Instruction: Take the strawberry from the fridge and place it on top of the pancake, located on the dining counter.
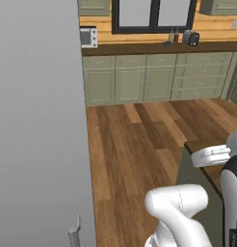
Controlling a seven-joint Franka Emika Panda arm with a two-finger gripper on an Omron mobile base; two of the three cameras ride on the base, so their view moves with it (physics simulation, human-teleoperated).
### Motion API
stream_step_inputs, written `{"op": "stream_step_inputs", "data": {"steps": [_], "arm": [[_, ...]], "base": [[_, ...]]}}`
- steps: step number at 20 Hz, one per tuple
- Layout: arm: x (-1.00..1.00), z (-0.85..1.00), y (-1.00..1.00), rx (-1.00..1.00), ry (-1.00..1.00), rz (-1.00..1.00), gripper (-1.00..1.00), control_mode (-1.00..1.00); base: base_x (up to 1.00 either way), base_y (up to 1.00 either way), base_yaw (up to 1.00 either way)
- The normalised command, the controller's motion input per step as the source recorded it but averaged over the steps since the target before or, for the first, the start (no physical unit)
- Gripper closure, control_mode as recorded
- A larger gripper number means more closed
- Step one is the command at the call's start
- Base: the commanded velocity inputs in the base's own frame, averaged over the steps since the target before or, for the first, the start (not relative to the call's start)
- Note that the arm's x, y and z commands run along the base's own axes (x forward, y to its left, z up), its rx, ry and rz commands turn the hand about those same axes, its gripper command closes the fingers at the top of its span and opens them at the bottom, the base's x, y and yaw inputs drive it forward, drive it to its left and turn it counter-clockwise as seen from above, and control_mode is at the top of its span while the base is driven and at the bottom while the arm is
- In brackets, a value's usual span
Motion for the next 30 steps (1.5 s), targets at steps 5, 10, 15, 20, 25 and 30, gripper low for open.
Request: {"op": "stream_step_inputs", "data": {"steps": [5, 10, 15, 20, 25, 30], "arm": [[0.00, 0.00, 0.00, 0.00, 0.00, 0.00, 1.00, 1.00], [0.00, 0.00, 0.00, 0.00, 0.00, 0.00, 1.00, 1.00], [0.00, 0.00, 0.00, 0.00, 0.00, 0.00, 1.00, 1.00], [0.00, 0.00, 0.00, 0.00, 0.00, 0.00, 1.00, 1.00], [0.00, 0.00, 0.00, 0.00, 0.00, 0.00, 1.00, 1.00], [0.00, 0.00, 0.00, 0.00, 0.00, 0.00, 1.00, 1.00]], "base": [[-1.00, -0.04, -0.11], [-1.00, -0.28, -0.12], [-0.85, -0.91, -0.17], [0.07, -1.00, -0.14], [0.60, -0.83, -0.16], [0.63, 0.22, -0.38]]}}
